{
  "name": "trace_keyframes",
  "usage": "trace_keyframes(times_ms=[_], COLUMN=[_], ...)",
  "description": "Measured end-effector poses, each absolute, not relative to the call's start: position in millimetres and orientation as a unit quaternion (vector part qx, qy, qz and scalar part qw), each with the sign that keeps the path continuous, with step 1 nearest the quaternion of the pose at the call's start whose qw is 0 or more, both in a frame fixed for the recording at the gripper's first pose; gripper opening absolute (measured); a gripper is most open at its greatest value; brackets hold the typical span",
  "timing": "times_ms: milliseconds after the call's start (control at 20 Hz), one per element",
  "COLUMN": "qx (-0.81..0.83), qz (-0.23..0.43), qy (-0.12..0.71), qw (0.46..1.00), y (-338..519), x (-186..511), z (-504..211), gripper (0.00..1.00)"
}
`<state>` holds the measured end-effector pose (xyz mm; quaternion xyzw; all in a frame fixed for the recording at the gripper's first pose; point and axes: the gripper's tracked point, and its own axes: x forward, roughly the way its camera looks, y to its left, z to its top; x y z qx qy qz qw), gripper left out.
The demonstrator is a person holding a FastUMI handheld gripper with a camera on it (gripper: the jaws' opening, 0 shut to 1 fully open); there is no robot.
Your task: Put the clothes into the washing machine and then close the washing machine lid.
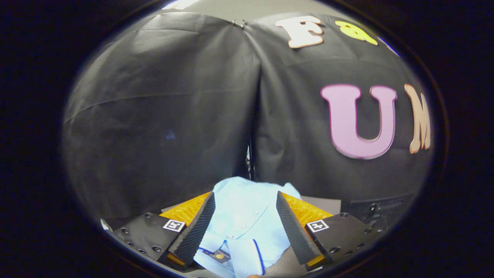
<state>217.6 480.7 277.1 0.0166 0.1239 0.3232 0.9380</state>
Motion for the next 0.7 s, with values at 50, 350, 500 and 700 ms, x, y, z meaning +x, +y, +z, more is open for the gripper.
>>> trace_keyframes(times_ms=[50,350,500,700], qx=[0.020,-0.006,-0.015,-0.046], qz=[0.323,0.292,0.280,0.270], qy=[0.152,0.239,0.277,0.298], qw=[0.934,0.926,0.919,0.914], y=[488.3,507.3,510.1,511.8], x=[222.4,247.7,252.2,256.5], z=[264.2,216.9,197.1,185.0], gripper=[0.96,0.97,0.97,0.96])
